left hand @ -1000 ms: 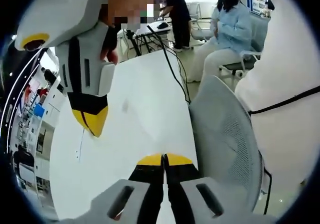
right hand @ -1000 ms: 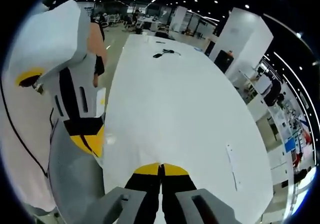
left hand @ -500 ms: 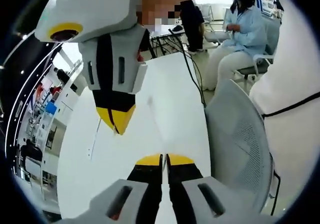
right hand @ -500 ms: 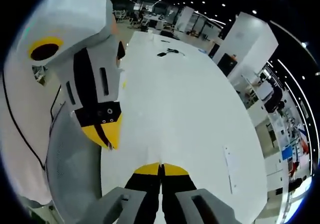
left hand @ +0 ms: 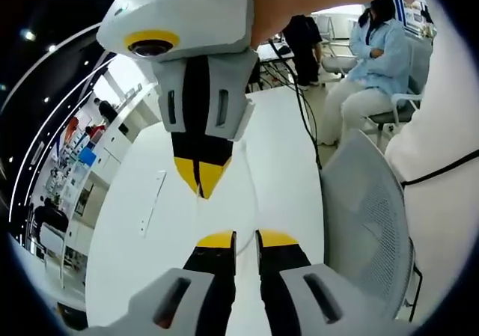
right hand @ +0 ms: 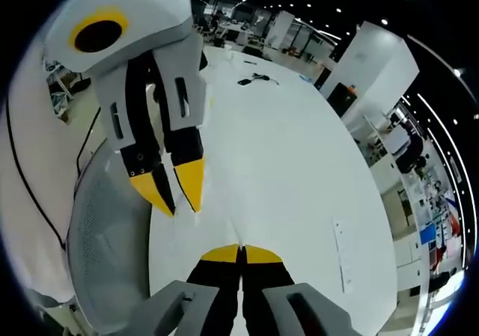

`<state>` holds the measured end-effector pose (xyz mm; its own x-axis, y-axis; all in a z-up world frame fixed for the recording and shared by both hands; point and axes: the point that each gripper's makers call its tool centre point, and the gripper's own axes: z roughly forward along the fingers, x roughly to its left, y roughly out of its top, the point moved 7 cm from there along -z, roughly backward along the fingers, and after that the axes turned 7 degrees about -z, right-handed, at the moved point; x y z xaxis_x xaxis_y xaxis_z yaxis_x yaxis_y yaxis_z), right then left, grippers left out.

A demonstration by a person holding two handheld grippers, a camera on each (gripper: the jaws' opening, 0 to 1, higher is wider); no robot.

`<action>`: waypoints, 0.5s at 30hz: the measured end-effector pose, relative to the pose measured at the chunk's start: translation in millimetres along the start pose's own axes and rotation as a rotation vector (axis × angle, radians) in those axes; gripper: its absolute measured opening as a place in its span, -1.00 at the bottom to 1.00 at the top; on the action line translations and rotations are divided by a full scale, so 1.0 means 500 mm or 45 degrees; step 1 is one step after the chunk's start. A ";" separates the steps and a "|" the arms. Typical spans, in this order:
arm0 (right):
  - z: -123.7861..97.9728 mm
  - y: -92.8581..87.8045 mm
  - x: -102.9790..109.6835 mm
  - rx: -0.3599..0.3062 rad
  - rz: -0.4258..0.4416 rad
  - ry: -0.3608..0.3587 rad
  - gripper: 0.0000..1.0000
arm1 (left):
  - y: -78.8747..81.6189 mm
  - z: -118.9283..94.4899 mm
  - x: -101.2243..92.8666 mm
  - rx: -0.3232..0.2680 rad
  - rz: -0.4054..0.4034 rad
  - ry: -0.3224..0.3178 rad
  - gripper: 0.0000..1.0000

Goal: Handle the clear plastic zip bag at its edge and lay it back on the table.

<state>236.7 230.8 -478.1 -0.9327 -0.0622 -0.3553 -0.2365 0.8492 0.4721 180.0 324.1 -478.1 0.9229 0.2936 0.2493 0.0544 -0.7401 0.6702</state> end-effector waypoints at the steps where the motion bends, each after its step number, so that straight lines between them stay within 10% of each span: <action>1: 0.000 0.000 -0.001 0.000 -0.003 -0.001 -1.00 | 0.000 -0.001 0.000 -0.003 -0.003 0.001 -0.84; 15: -0.003 -0.020 -0.017 0.021 0.001 -0.024 -1.00 | -0.009 -0.033 0.017 -0.093 -0.122 0.036 -0.77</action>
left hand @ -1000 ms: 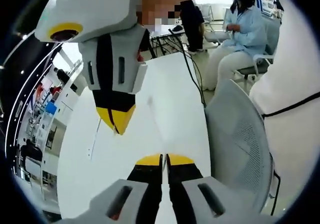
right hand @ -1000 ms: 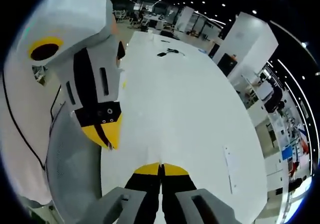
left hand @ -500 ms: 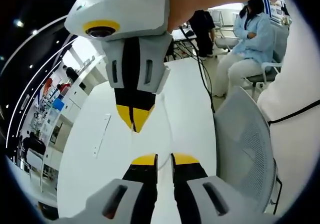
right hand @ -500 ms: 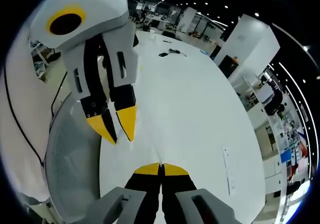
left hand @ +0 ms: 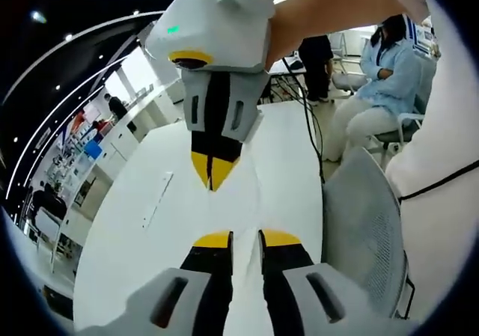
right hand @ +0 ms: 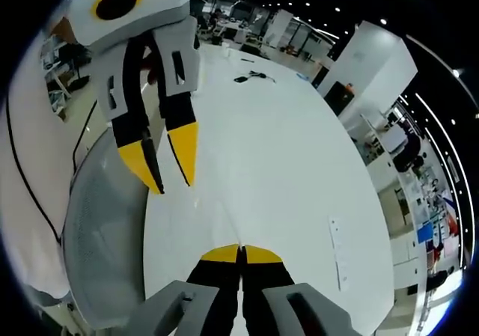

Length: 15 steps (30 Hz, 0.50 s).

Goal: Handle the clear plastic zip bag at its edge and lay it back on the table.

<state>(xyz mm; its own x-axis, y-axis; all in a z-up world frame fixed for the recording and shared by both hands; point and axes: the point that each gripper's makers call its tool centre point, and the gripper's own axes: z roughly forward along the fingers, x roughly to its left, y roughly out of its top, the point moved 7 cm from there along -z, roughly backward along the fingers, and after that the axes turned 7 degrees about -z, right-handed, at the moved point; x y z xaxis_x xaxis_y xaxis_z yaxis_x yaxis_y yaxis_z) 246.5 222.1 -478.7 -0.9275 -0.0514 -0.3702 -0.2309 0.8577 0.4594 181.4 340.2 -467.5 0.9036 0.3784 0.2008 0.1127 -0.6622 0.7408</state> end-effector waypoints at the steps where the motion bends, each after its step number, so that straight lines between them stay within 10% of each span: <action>1: -0.001 -0.003 -0.001 0.003 0.001 -0.001 -1.00 | -0.002 -0.003 0.002 -0.004 -0.007 0.006 -0.77; 15: -0.013 -0.038 -0.034 0.043 0.006 -0.037 -1.00 | -0.038 -0.040 0.041 -0.087 -0.212 0.093 -0.60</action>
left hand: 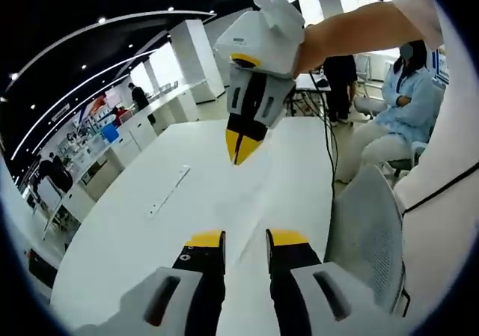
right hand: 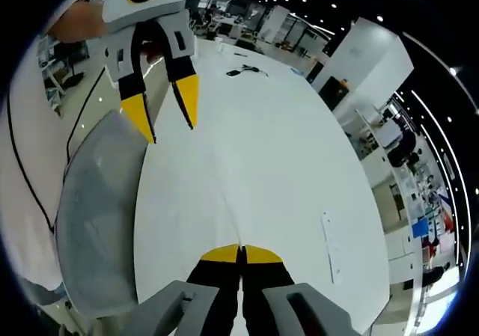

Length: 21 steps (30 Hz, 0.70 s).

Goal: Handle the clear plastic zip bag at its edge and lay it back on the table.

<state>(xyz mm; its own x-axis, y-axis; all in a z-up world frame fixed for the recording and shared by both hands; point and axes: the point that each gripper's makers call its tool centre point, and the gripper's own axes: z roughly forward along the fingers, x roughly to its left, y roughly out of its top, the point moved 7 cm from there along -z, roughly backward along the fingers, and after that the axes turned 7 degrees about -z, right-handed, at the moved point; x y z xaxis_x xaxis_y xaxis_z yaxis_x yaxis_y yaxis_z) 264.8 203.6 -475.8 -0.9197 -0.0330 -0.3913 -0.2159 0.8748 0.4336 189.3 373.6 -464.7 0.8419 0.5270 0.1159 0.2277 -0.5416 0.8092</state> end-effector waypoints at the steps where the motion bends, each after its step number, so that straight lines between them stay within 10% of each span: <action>1: 0.000 -0.001 -0.002 0.001 0.002 -0.001 -1.00 | -0.003 -0.001 0.002 -0.002 -0.009 0.006 -0.58; 21: 0.026 -0.030 -0.059 0.051 -0.025 -0.060 -1.00 | -0.067 -0.012 0.019 -0.028 -0.205 0.064 -0.40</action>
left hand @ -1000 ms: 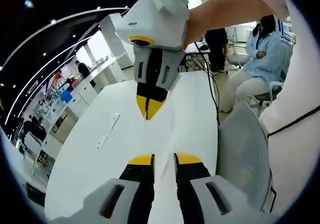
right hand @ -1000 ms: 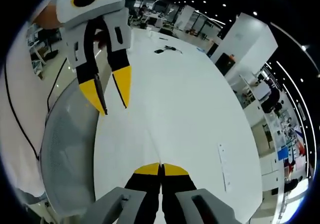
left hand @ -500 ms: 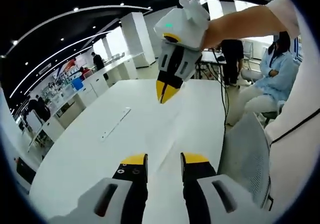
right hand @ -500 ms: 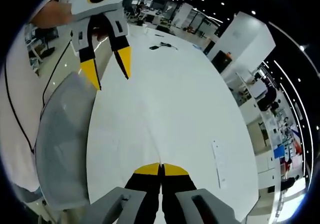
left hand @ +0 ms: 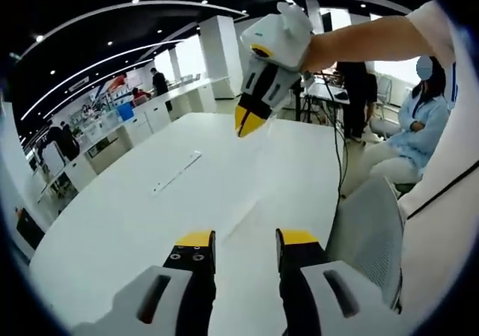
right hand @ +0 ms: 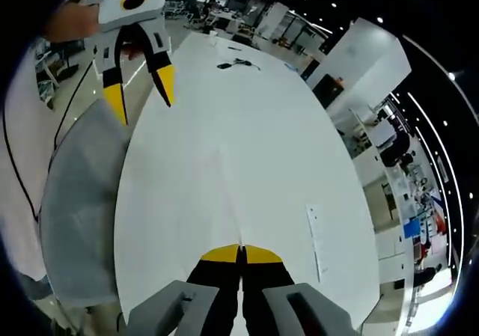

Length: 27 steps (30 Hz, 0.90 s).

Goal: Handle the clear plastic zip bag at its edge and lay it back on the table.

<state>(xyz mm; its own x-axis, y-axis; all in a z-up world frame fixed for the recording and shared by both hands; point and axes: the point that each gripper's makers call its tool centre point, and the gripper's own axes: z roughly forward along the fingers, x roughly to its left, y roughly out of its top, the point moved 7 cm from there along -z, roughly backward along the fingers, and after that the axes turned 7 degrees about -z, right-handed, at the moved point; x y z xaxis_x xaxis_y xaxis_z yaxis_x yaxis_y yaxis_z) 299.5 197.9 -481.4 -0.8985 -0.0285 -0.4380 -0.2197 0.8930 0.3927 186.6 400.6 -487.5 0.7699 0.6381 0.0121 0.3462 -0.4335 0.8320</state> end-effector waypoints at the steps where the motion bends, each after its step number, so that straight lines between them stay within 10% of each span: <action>1: 0.002 -0.001 -0.003 0.005 -0.010 -0.007 -1.00 | -0.003 0.000 0.002 0.000 -0.008 0.003 -0.40; 27: 0.098 -0.029 -0.125 0.061 -0.123 -0.179 -1.00 | -0.036 0.012 0.043 -0.001 -0.137 0.047 -0.32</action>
<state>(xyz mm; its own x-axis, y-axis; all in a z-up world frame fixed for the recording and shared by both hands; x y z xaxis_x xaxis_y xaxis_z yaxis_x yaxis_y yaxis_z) 377.4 208.6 -499.3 -0.8114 -0.0550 -0.5818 -0.2810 0.9096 0.3060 200.3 418.2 -505.6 0.7077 0.7043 -0.0570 0.4258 -0.3607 0.8298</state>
